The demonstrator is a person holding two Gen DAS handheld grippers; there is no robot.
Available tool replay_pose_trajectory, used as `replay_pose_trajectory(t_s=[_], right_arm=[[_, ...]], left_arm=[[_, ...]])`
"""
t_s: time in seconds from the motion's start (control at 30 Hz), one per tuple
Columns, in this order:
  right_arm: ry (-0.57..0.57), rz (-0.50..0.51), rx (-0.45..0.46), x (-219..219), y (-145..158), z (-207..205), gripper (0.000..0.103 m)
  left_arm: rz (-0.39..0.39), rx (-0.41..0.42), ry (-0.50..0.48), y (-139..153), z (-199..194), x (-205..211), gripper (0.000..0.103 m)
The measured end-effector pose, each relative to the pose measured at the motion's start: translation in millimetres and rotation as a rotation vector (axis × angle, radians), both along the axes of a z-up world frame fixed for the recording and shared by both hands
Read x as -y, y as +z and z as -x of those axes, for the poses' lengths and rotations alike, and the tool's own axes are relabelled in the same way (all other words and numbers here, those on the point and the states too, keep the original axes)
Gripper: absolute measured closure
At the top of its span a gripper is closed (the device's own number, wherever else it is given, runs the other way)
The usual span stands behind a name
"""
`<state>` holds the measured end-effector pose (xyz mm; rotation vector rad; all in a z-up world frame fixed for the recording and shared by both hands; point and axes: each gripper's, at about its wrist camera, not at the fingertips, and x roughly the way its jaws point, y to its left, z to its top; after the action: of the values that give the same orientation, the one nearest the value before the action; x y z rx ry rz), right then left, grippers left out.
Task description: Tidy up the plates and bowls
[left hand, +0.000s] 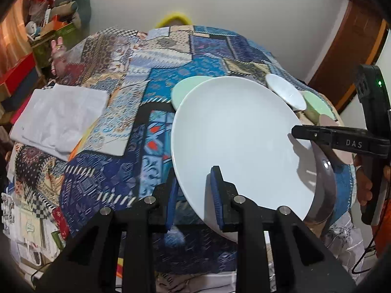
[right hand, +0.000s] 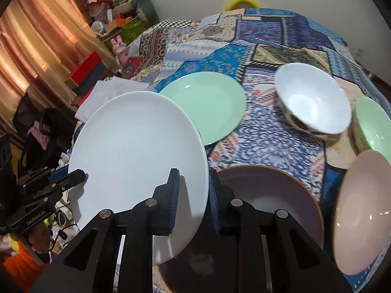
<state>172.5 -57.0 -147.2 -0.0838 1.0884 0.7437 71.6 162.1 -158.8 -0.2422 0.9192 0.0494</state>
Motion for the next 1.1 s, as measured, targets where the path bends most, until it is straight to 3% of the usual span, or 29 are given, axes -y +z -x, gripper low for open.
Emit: replay_pose_trajectory(t_s=[1.1], right_arm=[[-0.184, -0.029, -0.065, 109.0, -19.6, 3.6, 0.081]], left_arm=[[-0.012, -0.120, -0.157, -29.2, -60.8, 93.0, 0.077]])
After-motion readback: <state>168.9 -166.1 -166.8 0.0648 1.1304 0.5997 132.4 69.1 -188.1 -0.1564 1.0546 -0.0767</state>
